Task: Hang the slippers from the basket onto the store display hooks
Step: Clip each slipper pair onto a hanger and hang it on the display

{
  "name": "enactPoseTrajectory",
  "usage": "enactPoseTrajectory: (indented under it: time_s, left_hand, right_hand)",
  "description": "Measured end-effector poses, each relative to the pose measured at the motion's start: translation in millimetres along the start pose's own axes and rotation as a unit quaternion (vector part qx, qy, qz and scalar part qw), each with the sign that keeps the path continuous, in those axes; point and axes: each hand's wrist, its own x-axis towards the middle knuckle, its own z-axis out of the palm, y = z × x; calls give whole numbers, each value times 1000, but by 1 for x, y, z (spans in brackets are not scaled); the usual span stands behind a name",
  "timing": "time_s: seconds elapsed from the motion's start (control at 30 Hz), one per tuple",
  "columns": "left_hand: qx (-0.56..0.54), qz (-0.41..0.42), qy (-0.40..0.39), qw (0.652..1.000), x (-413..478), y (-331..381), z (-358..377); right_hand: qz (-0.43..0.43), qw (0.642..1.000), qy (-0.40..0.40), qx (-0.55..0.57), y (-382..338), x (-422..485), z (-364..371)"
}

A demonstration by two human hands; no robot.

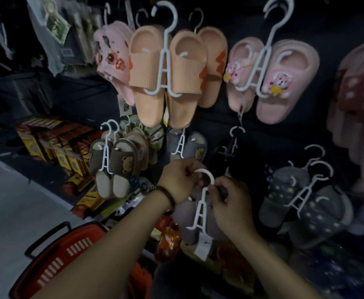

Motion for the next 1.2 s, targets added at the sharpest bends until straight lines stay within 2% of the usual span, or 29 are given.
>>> enactPoseTrajectory:
  time_s: [0.07, 0.17, 0.37, 0.43, 0.57, 0.67, 0.77, 1.0, 1.1, 1.17, 1.2]
  left_hand:
    - [-32, -14, 17, 999, 16, 5, 12]
    - [-22, -26, 41, 999, 38, 13, 28]
    - [-75, -27, 16, 997, 80, 19, 46]
    - [-93, -60, 11, 994, 94, 19, 49]
    - [-193, -104, -12, 976, 117, 20, 58]
    - [-307, -145, -54, 939, 125, 22, 65]
    - [-367, -189, -60, 909, 130, 21, 68]
    - [-373, -160, -67, 911, 132, 3, 72]
    - [-377, -153, -81, 910, 115, 7, 60]
    - [-342, -159, -98, 921, 99, -2, 48]
    - [-319, -165, -107, 927, 91, -10, 42]
  right_hand:
    - [-4, 999, 28, -20, 9, 11, -8]
    - [4, 998, 56, -32, 22, 28, -20]
    - [58, 994, 72, -57, 43, 61, -31]
    - [78, 991, 68, -83, 48, 76, -30]
    - [120, 983, 78, -112, 53, 104, -29]
    - [136, 980, 68, -125, 60, 122, -29]
    - [126, 980, 58, -143, 66, 129, -31]
    - [132, 982, 48, -125, 79, 130, -24]
    - [141, 972, 122, -144, 68, 115, -20]
    - [121, 970, 180, -111, 50, 92, -11]
    - [103, 974, 181, -88, 40, 79, -4]
